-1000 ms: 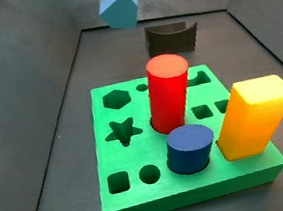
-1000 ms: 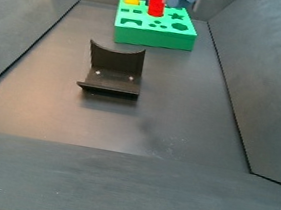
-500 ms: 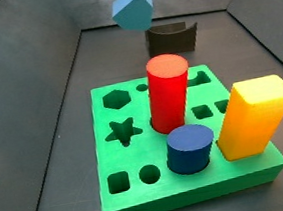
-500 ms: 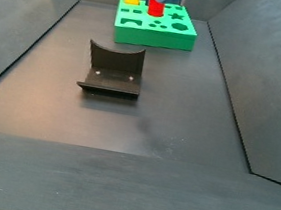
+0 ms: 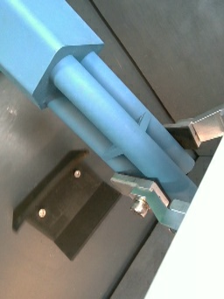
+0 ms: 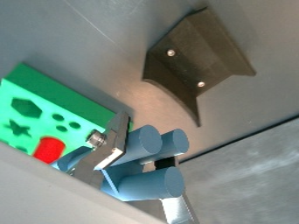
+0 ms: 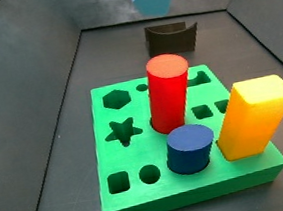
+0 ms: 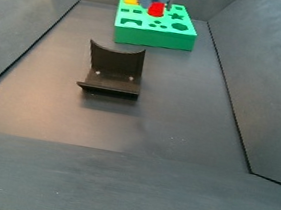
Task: Pick up the 3 prong object. Move up. Place the 3 prong object on the fixture. Regrasp the 3 prong object. Move to above the board. Insert the 3 prong object.
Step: Place the 3 prong object on the fixture.
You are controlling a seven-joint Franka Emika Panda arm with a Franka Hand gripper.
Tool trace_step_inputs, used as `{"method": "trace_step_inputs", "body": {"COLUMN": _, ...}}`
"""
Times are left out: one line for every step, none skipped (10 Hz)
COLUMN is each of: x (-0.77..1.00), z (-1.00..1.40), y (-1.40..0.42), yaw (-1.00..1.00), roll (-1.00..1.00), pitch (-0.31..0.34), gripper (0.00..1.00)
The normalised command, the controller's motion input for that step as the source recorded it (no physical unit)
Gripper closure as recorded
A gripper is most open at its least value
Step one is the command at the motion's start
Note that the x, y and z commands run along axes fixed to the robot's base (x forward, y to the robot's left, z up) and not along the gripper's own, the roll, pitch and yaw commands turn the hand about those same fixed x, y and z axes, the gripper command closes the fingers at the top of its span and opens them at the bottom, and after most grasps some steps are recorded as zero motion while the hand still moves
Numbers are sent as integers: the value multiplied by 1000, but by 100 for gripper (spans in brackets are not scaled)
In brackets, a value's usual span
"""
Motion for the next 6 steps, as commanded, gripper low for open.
{"method": "trace_step_inputs", "body": {"x": 901, "z": 18, "y": 733, "yaw": 109, "roll": -1000, "pitch": 303, "gripper": 100}}
{"method": "trace_step_inputs", "body": {"x": 791, "z": 8, "y": 553, "yaw": 60, "roll": -1000, "pitch": 317, "gripper": 100}}
{"method": "trace_step_inputs", "body": {"x": 650, "z": 9, "y": 317, "yaw": -13, "roll": -880, "pitch": 302, "gripper": 100}}
{"method": "trace_step_inputs", "body": {"x": 548, "z": 5, "y": 151, "yaw": -59, "roll": -708, "pitch": 264, "gripper": 100}}
{"method": "trace_step_inputs", "body": {"x": 485, "z": 4, "y": 79, "yaw": -83, "roll": -573, "pitch": 229, "gripper": 100}}
{"method": "trace_step_inputs", "body": {"x": 303, "z": 8, "y": 47, "yaw": -114, "roll": -287, "pitch": 157, "gripper": 100}}
